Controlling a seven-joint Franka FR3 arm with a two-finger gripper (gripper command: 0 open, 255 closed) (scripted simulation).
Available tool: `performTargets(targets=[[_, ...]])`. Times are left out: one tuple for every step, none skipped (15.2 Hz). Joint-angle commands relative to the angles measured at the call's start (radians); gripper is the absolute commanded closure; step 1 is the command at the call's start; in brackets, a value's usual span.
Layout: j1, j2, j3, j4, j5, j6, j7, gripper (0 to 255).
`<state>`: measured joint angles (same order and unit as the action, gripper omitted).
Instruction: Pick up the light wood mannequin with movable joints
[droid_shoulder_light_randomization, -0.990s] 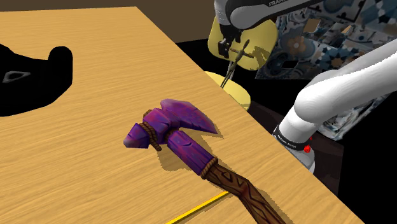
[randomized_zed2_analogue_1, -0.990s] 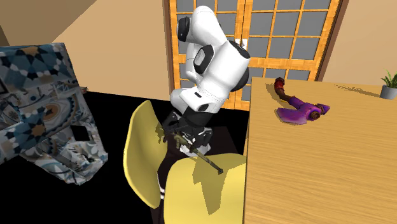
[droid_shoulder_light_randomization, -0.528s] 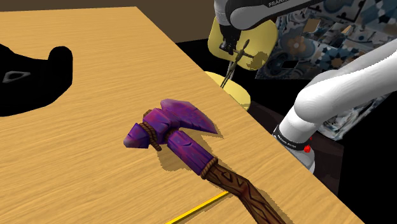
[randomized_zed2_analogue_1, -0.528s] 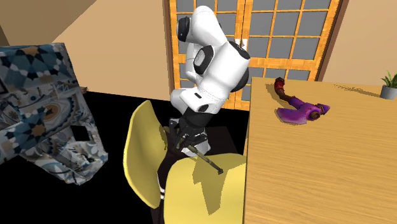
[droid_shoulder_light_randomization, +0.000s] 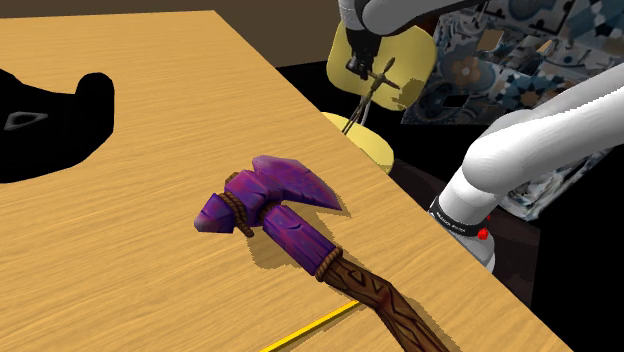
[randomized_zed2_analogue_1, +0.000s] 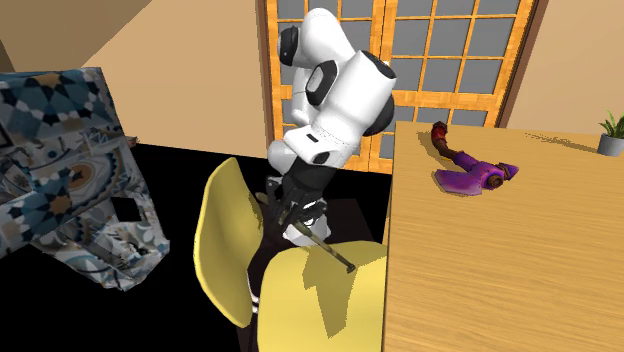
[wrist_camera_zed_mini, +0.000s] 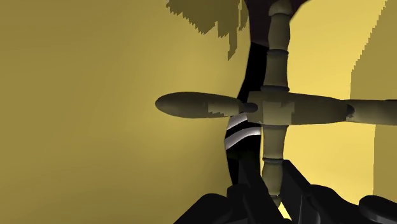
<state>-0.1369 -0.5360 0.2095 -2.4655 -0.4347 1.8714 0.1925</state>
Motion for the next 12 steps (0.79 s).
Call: performTargets(targets=[[-0.003, -0.005, -0.002, 0.025, 0.0, -0.028, -0.012, 255], [-0.003, -0.007, -0.002, 0.036, 0.002, -0.04, -0.018, 255], [-0.004, -0.009, -0.001, 0.047, 0.004, -0.052, -0.025, 255], [-0.006, -0.011, 0.0, 0.058, 0.006, -0.063, -0.032, 255], [-0.01, -0.013, 0.003, 0.07, 0.01, -0.074, -0.039, 255], [-0.016, -0.015, 0.007, 0.082, 0.013, -0.085, -0.047, 255], [-0.02, -0.017, 0.01, 0.093, 0.016, -0.096, -0.055, 255], [-0.025, -0.018, 0.014, 0.105, 0.019, -0.107, -0.063, 255], [-0.031, -0.02, 0.018, 0.118, 0.022, -0.117, -0.071, 255], [-0.037, -0.021, 0.023, 0.13, 0.026, -0.128, -0.079, 255], [-0.046, -0.022, 0.029, 0.131, 0.029, -0.128, -0.083, 255], [-0.054, -0.023, 0.035, 0.131, 0.033, -0.126, -0.086, 255]])
